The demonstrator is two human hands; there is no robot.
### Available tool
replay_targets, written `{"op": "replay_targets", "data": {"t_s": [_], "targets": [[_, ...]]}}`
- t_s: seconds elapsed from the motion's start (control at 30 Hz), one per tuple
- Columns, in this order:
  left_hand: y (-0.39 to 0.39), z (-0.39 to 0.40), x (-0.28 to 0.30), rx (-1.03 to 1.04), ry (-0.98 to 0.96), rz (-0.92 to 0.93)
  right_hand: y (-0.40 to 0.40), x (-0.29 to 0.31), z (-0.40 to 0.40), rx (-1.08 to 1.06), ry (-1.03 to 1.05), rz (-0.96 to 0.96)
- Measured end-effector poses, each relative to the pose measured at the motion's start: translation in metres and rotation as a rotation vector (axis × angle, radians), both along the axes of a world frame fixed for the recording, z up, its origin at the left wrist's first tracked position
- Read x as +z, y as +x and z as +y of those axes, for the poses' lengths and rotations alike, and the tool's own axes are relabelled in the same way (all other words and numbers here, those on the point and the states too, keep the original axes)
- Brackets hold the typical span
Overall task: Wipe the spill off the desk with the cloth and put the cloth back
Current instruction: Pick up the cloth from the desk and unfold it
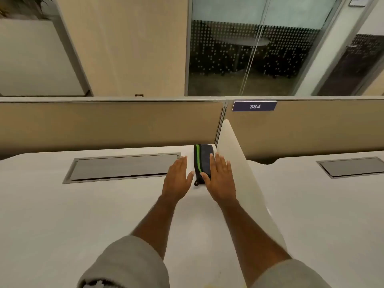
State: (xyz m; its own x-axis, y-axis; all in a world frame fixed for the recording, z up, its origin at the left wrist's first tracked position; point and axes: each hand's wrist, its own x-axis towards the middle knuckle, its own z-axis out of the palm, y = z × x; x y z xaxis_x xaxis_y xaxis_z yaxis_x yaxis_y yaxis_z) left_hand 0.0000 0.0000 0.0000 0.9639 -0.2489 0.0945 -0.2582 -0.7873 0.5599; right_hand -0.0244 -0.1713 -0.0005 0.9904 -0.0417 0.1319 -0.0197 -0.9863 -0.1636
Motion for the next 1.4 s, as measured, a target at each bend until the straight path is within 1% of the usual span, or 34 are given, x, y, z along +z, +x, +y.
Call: {"op": "replay_targets", "data": {"t_s": [0.17, 0.33, 0.4, 0.53, 0.6, 0.7, 0.8, 0.87, 0.97, 1.07, 1.13, 1.23, 1.4], "targets": [[0.037, -0.02, -0.022, 0.069, -0.059, 0.094, 0.042, -0.025, -0.012, -0.046, -0.026, 0.04], [0.07, -0.041, -0.04, 0.112, -0.177, 0.173, 0.075, -0.048, -0.019, -0.085, -0.021, 0.077], [0.078, -0.051, -0.044, 0.118, -0.209, 0.215, 0.085, -0.054, -0.019, -0.102, -0.015, 0.086], [0.088, -0.07, -0.052, 0.102, -0.287, 0.239, 0.099, -0.066, -0.021, -0.154, -0.008, 0.107], [0.093, -0.077, -0.055, 0.135, -0.34, 0.274, 0.103, -0.067, -0.021, -0.177, 0.012, 0.113], [0.101, -0.083, -0.055, 0.239, -0.404, 0.345, 0.11, -0.061, -0.019, -0.292, 0.184, 0.1], [0.115, -0.086, -0.054, 0.319, -0.532, 0.448, 0.121, -0.055, -0.018, -0.447, 0.375, 0.145], [0.123, -0.086, -0.054, 0.359, -0.607, 0.534, 0.129, -0.053, -0.018, -0.499, 0.507, 0.173], [0.127, -0.085, -0.055, 0.401, -0.691, 0.623, 0.137, -0.05, -0.024, -0.571, 0.76, 0.241], [0.126, -0.08, -0.056, 0.487, -0.801, 0.69, 0.138, -0.05, -0.031, -0.669, 0.994, 0.287], [0.123, -0.075, -0.057, 0.499, -0.853, 0.732, 0.137, -0.048, -0.034, -0.725, 1.151, 0.307], [0.118, -0.066, -0.056, 0.477, -0.884, 0.77, 0.132, -0.04, -0.036, -0.745, 1.302, 0.378], [0.11, -0.048, -0.038, 0.399, -0.897, 0.771, 0.108, -0.018, -0.038, -0.67, 1.584, 0.442]]}}
